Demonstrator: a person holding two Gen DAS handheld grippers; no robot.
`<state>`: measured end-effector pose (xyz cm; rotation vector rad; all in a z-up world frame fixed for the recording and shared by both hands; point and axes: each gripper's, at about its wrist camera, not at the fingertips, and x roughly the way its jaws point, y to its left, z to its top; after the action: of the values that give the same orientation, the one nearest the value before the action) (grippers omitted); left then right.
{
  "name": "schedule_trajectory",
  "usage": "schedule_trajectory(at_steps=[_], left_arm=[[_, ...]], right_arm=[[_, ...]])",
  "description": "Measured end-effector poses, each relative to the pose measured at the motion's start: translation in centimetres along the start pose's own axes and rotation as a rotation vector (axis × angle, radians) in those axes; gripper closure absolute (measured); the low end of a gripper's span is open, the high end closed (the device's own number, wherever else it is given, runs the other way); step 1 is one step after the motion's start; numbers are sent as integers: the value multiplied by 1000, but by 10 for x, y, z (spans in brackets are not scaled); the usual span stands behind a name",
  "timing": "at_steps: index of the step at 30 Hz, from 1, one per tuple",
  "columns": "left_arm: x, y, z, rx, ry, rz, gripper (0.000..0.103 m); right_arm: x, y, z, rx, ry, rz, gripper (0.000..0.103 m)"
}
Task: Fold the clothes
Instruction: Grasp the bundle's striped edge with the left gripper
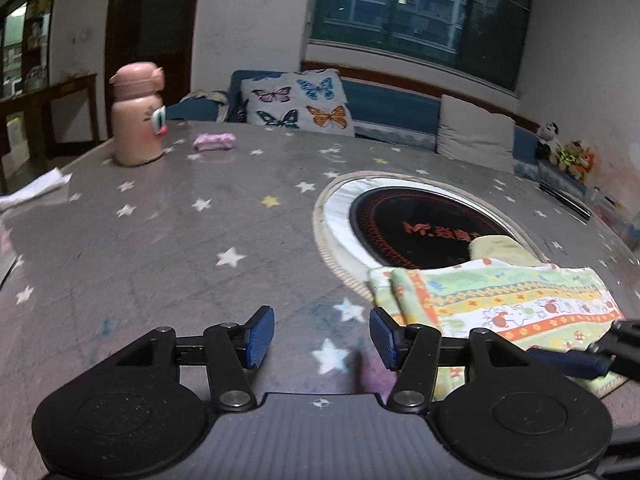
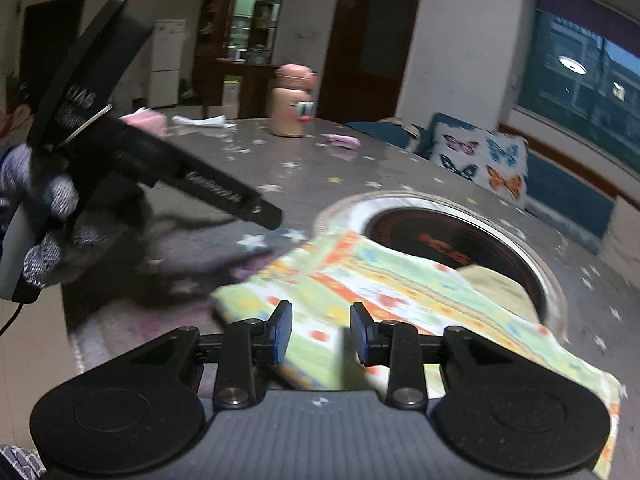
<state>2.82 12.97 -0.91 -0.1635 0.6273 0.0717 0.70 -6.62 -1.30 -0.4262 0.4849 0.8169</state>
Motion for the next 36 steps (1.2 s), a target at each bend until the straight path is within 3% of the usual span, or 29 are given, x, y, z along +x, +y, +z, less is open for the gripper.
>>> schedule_trajectory(at_steps=[5,8,19,26,30,36], left_arm=[[-5,8,-4,-26,4,4,46],[-5,7,-4,-40,5,-9,46],[-3,8,-5,-94,40,-63,46],[-2,6,-2,-147,74,-126,46],[1,4,-1,-198,105,-169,46],[8,1,2,-303,157,-247,44]], right_arm=[[7,36,-4,-161,-13,-52,74],[3,41,-1,-178,-26,-57,75],[-10,30,10,-97,-4,47,77],[7,47,2,-159,34,54,77],[6,43,5,-146,33,52,93],[-11,25,18,-54,-14,70,97]])
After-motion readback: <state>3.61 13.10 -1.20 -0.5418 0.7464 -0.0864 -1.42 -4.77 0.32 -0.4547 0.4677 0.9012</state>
